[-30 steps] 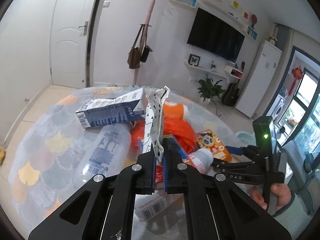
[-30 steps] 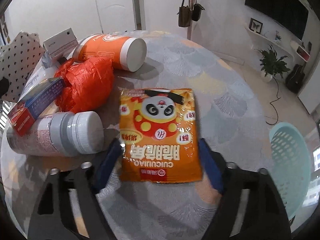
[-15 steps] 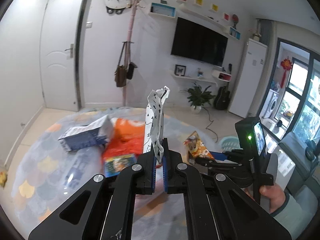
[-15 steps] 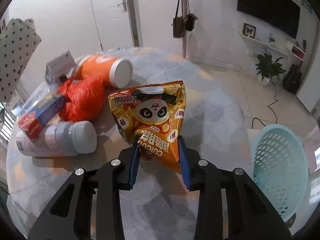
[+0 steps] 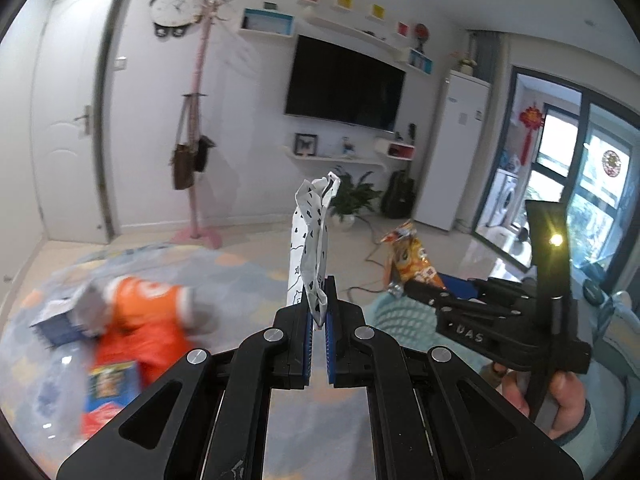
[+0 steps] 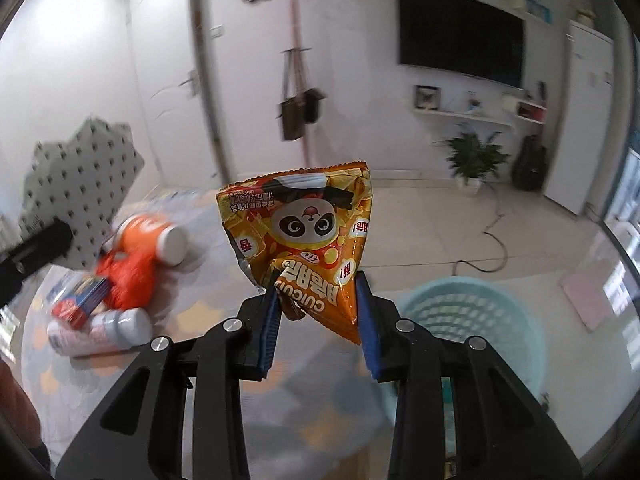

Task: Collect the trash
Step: 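Carry the paper and snack bag over the basket and open both tools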

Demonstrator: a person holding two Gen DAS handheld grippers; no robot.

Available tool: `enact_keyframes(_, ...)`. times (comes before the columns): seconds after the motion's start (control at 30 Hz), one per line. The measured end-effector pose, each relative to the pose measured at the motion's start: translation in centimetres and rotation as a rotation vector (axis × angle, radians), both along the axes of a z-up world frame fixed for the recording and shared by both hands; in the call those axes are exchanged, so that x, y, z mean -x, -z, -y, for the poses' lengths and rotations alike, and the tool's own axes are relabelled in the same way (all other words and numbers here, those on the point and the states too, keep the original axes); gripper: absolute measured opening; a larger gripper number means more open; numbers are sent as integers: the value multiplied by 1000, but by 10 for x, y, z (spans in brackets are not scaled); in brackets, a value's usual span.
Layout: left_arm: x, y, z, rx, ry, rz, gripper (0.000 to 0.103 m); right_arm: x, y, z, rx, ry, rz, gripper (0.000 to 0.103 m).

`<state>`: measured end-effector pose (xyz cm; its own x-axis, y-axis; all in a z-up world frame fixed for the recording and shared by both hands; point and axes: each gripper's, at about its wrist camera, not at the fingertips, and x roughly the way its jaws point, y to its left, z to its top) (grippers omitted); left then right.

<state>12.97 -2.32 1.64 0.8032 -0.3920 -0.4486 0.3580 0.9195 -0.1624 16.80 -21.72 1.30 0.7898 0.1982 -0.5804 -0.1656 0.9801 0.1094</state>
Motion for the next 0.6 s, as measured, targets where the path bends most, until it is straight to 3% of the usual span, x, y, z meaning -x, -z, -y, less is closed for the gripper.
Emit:
enact_keyframes(0.23,-31,13,73,3,106,-40,3,0,11,83,-33,159,-35,32)
enact_keyframes(0.6,-79,78,151,31,255,-249,3,-28,92,166,-125,308,-271,35)
